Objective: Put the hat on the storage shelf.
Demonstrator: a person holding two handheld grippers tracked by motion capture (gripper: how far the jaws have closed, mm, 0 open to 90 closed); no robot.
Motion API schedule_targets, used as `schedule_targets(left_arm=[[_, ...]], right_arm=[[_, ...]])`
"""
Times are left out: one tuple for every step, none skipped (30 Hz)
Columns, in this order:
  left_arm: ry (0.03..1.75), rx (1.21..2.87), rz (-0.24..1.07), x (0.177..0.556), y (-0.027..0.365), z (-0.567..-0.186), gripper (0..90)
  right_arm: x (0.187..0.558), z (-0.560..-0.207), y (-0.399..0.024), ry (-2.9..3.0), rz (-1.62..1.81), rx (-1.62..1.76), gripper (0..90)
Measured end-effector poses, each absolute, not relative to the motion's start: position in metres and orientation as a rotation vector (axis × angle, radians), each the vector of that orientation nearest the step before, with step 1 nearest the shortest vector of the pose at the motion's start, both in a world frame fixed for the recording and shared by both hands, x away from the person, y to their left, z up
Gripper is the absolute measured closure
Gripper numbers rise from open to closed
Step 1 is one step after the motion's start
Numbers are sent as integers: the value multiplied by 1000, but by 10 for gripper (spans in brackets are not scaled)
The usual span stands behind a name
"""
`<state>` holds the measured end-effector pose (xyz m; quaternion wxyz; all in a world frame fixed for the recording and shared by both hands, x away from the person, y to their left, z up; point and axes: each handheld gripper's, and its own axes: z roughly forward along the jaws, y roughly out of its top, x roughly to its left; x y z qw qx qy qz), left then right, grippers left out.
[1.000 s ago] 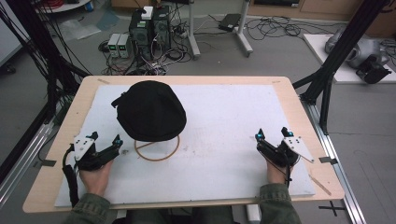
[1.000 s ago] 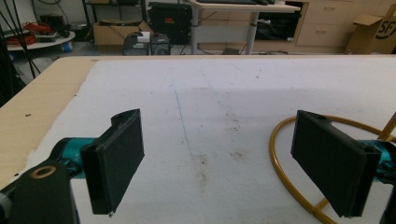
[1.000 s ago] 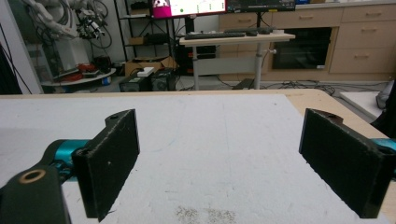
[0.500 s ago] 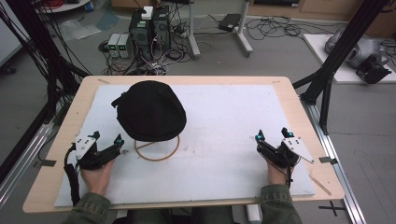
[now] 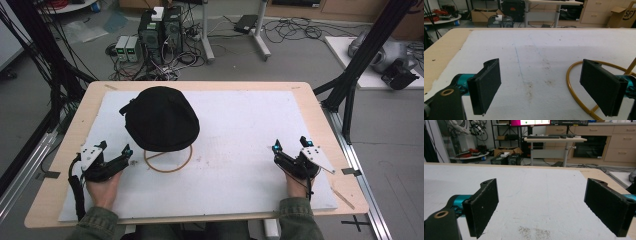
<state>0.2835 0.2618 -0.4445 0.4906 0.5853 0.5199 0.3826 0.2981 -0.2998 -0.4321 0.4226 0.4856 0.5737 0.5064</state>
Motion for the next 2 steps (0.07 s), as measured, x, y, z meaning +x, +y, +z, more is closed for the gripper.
schedule_targets(left_arm=[[1262,1421,929,284,262,-445,173],[1261,1423,923,284,262,-445,173]], right_arm=[[298,-432,-299,1445,1274,1221,113],[298,-432,-299,1445,1274,1221,113]])
